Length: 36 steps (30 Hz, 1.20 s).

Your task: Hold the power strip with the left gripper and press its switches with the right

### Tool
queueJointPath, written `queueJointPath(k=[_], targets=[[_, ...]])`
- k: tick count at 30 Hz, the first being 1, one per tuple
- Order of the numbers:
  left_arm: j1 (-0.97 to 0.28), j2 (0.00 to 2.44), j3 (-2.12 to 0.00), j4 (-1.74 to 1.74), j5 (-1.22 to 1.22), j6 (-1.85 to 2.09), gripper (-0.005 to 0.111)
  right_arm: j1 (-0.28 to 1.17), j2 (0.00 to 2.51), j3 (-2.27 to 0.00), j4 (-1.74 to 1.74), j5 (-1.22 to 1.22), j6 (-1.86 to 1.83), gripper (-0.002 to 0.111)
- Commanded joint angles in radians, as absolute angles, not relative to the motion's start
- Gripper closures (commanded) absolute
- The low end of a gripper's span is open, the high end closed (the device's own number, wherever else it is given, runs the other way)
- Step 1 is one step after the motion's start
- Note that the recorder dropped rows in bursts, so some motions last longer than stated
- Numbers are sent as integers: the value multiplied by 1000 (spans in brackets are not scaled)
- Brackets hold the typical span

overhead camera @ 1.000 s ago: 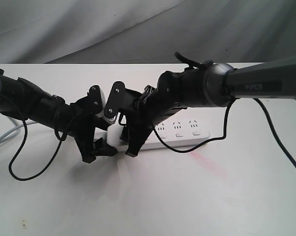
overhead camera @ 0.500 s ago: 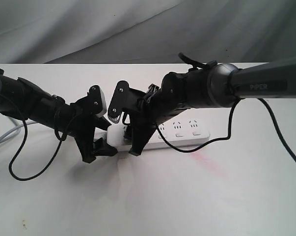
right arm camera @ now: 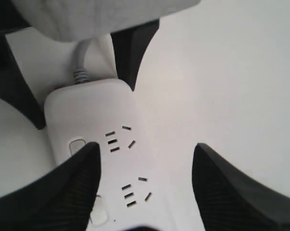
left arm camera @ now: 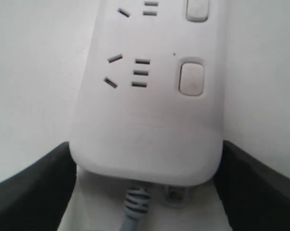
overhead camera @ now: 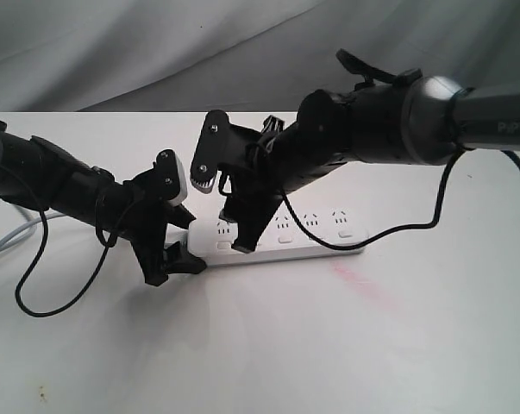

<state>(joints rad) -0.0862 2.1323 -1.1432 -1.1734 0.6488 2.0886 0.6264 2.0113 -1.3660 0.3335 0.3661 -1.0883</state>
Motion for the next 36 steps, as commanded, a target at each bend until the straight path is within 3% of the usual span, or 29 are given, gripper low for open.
queueJointPath(k=[1,9,36], targets=[[-93,2133,-1145,-1171,650,2095,47,625,2002,-1355,321,410,-1085,55],[-93,2133,-1145,-1171,650,2095,47,570,2005,-1265,321,336,-1085,55],[-93,2133,-1145,-1171,650,2095,47,570,2078,-1265,348,285,-1085,55]])
